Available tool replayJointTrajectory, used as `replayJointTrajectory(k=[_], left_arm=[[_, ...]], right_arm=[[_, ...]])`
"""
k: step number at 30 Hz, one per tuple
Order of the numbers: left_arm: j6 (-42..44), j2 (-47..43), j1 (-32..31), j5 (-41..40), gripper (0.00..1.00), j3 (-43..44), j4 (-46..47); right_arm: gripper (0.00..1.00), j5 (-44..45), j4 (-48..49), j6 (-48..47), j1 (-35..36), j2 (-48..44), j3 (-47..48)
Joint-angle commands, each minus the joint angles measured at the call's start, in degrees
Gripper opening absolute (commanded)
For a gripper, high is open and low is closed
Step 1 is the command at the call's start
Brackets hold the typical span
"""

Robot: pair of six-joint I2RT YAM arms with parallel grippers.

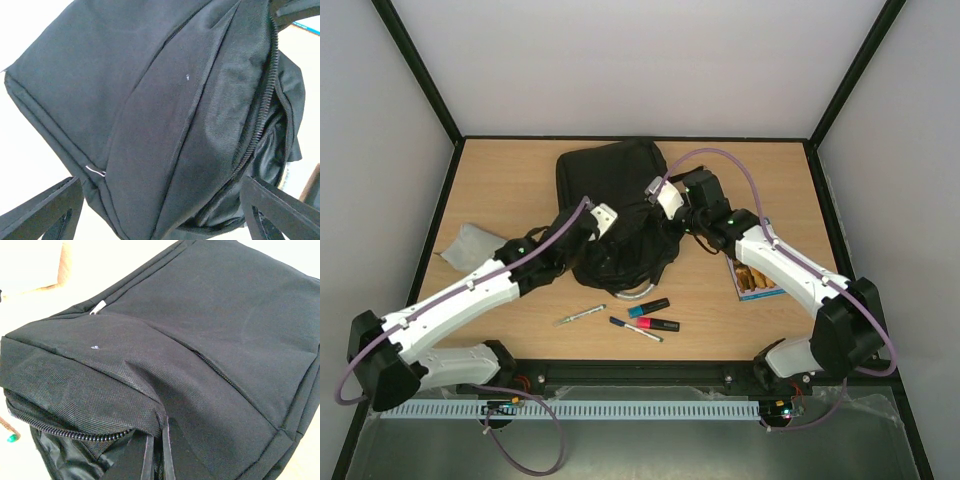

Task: Pack the student bag
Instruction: Place the book in the student bag.

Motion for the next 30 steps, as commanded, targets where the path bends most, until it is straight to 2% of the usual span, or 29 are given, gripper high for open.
replayJointTrajectory(k=[1,4,7,9,11,13,14,15,17,18,20,22,24,30], left_arm=[[2.76,3.17,3.62,11.31,0.89,-0.11,3.61],[4.04,8.31,4.80,13.31,0.88,2.11,5.14],[5.18,14.08,7.33,13.79,0.80,4.33,6.89],[5.22,17.67,8.95,13.40,0.68,6.53,7.29],[4.94,19.37,10.36,14.03,0.51,8.07,8.52],[4.14,19.39,11.54,16.54,0.40,7.89,11.57],[3.46,19.48,12.10,18.77,0.36,7.99,12.88],[2.87,20.05,12.44,20.98,0.30,8.67,13.30],[0.79,21.96,12.45,24.64,0.17,11.93,12.22],[-0.12,22.74,12.34,26.70,0.15,13.07,12.30],[-1.54,23.94,11.54,27.68,0.11,14.92,13.00],[-1.70,24.60,10.73,27.43,0.07,17.31,12.07],[-2.10,23.47,10.69,27.27,0.06,17.58,11.76],[-3.27,18.70,11.19,26.64,0.04,11.63,14.64]], right_arm=[[0.01,1.96,0.98,0.45,-0.21,0.77,-0.27],[0.01,2.31,1.58,0.10,-0.21,0.65,-1.01],[0.01,1.86,2.37,-0.08,-0.21,0.25,-1.94],[0.01,1.66,2.83,-0.05,-0.21,0.12,-2.34],[0.01,1.43,2.73,0.32,-0.21,0.36,-2.39],[0.02,0.95,2.09,0.66,-0.21,0.50,-2.22],[0.04,0.99,1.76,0.71,-0.27,0.44,-1.96],[0.15,1.35,0.76,0.89,-0.40,0.31,-1.47],[0.44,2.73,-5.08,1.10,-0.70,0.47,2.12],[0.54,4.21,-9.09,1.04,-0.84,0.39,4.09],[0.65,5.95,-14.88,0.69,-2.36,-1.57,5.29],[0.75,6.16,-18.68,0.68,-7.06,-5.20,3.89],[0.79,6.66,-21.96,0.03,-12.31,-8.29,2.79],[0.80,2.23,-30.88,-4.27,-28.00,-10.55,-1.98]])
